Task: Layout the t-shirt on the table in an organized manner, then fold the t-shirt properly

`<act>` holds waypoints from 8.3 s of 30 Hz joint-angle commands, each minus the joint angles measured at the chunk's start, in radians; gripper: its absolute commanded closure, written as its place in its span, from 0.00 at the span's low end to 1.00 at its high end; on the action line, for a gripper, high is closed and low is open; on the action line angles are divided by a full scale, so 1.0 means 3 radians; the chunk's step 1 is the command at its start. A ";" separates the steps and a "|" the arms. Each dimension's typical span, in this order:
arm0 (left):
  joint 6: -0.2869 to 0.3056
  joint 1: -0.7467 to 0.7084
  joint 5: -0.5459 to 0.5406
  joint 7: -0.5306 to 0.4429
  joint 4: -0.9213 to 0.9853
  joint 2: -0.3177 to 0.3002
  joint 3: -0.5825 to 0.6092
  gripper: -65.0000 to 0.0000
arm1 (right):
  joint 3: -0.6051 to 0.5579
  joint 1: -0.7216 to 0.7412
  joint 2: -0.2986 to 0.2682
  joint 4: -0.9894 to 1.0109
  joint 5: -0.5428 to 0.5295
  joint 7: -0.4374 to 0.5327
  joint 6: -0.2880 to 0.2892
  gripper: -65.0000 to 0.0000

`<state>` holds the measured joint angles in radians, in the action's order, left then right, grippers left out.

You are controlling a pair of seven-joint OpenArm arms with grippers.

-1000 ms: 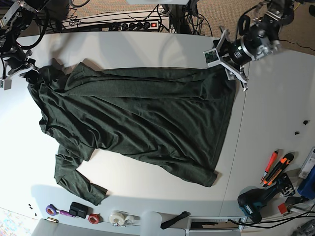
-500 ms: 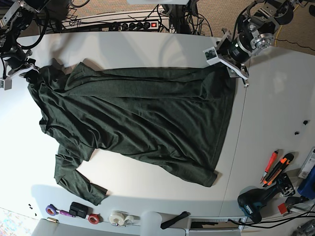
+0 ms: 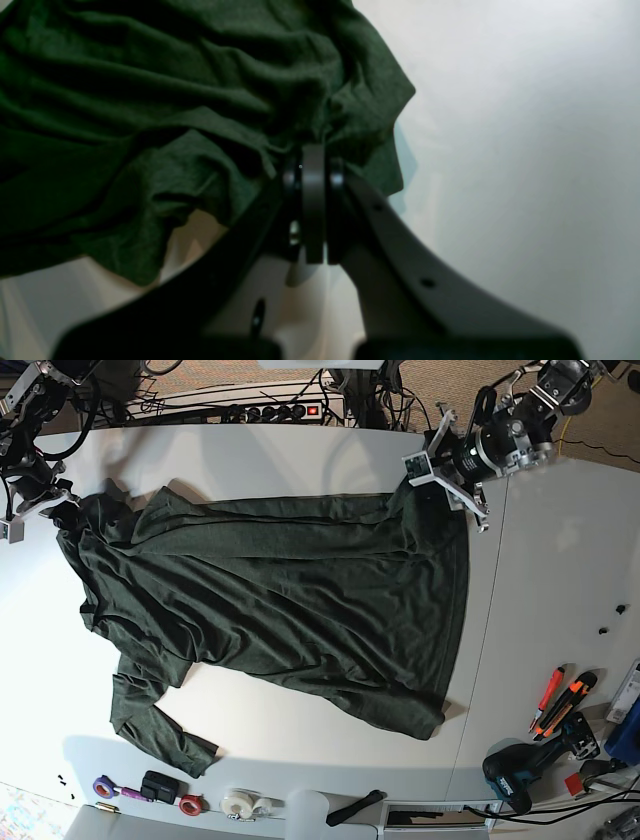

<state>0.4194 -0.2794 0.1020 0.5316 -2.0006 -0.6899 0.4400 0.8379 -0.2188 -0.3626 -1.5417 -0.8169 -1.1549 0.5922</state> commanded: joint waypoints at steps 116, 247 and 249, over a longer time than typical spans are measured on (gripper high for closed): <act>-0.0804 0.0098 0.0065 0.0610 -0.0740 0.0027 -0.0019 1.00 | 0.0582 -0.0192 -0.0334 -0.0052 -0.0462 -0.0401 0.0353 1.00; -0.0028 0.0474 -0.2473 0.0528 -0.0065 0.0230 -0.2449 1.00 | -0.0249 0.0158 -0.0647 -0.0051 0.0516 0.0043 0.0353 1.00; 0.0070 0.0384 -0.2565 0.0562 -0.0004 0.0278 -0.2448 1.00 | -0.0473 0.0159 -0.0649 -0.0051 0.0801 0.0202 0.0353 1.00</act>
<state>0.4442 -0.1715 -0.6609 0.7155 -1.9930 -0.5934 -0.2848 0.6838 -0.1791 -0.5270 -1.5417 -0.5613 -1.1130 0.6857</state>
